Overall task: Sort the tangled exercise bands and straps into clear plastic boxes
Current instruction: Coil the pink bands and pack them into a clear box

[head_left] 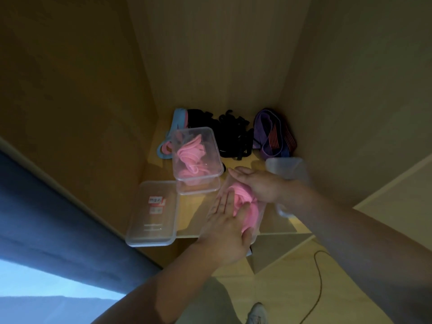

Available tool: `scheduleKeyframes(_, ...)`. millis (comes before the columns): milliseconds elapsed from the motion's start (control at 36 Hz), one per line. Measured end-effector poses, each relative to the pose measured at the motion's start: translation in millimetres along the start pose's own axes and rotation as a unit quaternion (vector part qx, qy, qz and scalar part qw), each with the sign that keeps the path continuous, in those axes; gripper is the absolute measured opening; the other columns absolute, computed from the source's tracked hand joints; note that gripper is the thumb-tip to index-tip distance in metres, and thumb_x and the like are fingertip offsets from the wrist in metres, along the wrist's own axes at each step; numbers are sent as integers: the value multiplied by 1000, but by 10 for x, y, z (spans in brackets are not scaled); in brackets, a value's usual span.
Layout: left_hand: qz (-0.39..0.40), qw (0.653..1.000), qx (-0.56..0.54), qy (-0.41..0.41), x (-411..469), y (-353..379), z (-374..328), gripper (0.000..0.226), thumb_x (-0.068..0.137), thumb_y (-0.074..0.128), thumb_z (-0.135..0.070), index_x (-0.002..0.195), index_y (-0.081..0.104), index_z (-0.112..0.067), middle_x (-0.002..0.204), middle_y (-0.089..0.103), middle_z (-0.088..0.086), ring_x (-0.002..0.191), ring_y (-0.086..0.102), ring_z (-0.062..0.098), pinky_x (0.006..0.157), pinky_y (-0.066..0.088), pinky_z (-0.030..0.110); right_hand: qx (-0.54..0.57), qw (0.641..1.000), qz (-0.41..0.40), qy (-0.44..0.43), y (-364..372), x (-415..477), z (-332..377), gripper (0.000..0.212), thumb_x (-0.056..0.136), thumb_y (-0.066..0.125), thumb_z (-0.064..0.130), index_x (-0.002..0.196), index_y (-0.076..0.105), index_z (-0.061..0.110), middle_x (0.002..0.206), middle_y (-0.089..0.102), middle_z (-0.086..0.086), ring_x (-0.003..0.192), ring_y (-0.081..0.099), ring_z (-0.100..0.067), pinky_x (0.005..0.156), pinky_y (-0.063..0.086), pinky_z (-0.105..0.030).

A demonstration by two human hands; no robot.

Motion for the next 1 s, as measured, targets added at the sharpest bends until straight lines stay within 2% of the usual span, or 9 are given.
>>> scheduleKeyframes(83,36,999,3,-5,-2,31,1,87,81,5,-55,152,-3,-7,158,-14,20,147,-16,30,113,-19,36,-2,1000,3,4,5,-4,-20,99,86,68,12,153,-4,31,162,-5,5,148,5,-15,108,7,-14)
scheduleKeyframes(139,42,999,19,-1,6,31,5,89,78,-2,-57,151,-10,-5,157,-20,18,144,-25,26,114,-21,35,3,1000,2,4,23,7,-31,95,89,64,15,153,-4,32,162,-6,6,148,3,-14,108,5,-15)
scheduleKeyframes(389,46,999,13,8,42,14,26,101,78,-5,-75,152,-2,-7,159,-12,19,145,-20,24,114,-20,33,-12,1000,16,12,15,-52,2,87,93,57,19,153,-6,29,162,-6,0,148,6,-20,117,8,-24)
scheduleKeyframes(528,38,998,49,-11,32,-42,22,98,79,4,-72,152,-3,-7,159,-11,18,147,-14,27,109,-23,30,-75,996,-25,41,-96,-55,-125,76,95,52,31,154,4,26,150,35,-10,136,29,-32,113,27,-40)
scheduleKeyframes(667,43,997,60,-24,32,-21,60,93,86,16,-70,153,-2,-9,160,-11,16,148,-13,26,109,-21,29,-49,996,-6,80,18,-141,-271,72,97,43,35,152,-3,34,148,33,-9,142,15,-33,118,15,-46)
scheduleKeyframes(778,36,998,47,-14,1,-46,70,104,78,19,-82,153,-3,-13,160,-15,10,147,-16,22,110,-22,29,105,987,-84,92,-88,-187,-312,50,95,43,39,143,32,48,135,39,-4,134,24,-32,111,24,-40)
scheduleKeyframes(861,49,997,46,43,-110,-46,57,93,84,44,-71,154,5,-24,155,-15,-5,146,-12,13,116,-15,32,123,981,-129,81,-128,-192,-282,46,90,51,30,132,48,48,118,44,2,118,35,-26,106,32,-39)
scheduleKeyframes(917,31,993,71,94,-201,-89,38,79,78,68,-43,148,34,-29,158,15,-1,145,21,15,118,12,39,139,977,-138,89,-132,-207,-263,46,89,58,25,130,52,45,120,45,0,117,33,-24,107,31,-39)
scheduleKeyframes(1000,1,991,71,110,-274,-71,90,66,56,79,-19,120,67,-31,132,61,0,118,60,17,97,48,39,167,972,-145,76,-169,-232,-180,39,92,56,19,124,59,40,115,50,-2,115,32,-23,104,27,-37)
Point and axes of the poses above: each hand's wrist, its own x-axis towards the middle knuckle, its own y-axis out of the palm, z = x × y, the point moved 9 cm from there along x, towards the middle knuckle
